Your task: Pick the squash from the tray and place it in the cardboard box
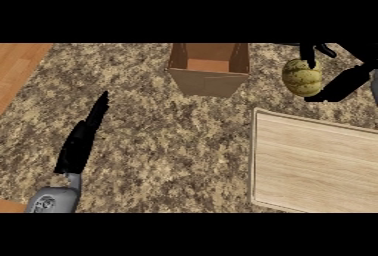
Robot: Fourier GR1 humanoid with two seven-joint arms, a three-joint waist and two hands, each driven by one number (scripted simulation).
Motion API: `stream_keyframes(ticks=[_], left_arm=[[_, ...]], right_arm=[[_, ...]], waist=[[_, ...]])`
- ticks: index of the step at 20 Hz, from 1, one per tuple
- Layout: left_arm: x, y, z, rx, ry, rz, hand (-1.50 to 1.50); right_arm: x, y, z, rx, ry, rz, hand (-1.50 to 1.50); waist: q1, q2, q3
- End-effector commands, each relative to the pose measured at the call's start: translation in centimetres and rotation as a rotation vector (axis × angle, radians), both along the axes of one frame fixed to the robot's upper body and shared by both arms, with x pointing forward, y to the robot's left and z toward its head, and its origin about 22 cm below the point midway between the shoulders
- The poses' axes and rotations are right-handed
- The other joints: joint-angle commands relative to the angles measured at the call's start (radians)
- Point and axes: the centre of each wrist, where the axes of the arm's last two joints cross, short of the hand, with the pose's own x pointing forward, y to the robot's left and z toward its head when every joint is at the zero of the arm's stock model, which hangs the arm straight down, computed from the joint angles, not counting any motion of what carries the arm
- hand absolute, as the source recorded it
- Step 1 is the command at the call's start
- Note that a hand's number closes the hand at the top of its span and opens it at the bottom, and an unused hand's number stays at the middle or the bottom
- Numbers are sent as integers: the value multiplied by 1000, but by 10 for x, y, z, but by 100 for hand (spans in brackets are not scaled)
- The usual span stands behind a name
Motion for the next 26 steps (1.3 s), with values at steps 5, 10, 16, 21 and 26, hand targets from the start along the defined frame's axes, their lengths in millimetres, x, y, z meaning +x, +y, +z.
stream_keyframes(ticks=[5,10,16,21,26], left_arm=[[1,8,2,2,6,17,0],[-5,4,-7,-3,28,43,0],[-14,20,-5,14,42,80,0],[-16,19,-11,-8,37,73,0],[-17,29,-2,7,38,100,0]], right_arm=[[39,22,22,221,46,265,150],[58,62,44,224,68,311,150],[70,123,43,162,98,347,150],[73,173,41,123,134,352,150],[72,204,23,38,164,361,150]], waist=[[-18,-11,-4],[-43,-20,-6],[-83,-34,-6],[-93,-34,-7],[-92,-33,-7]])
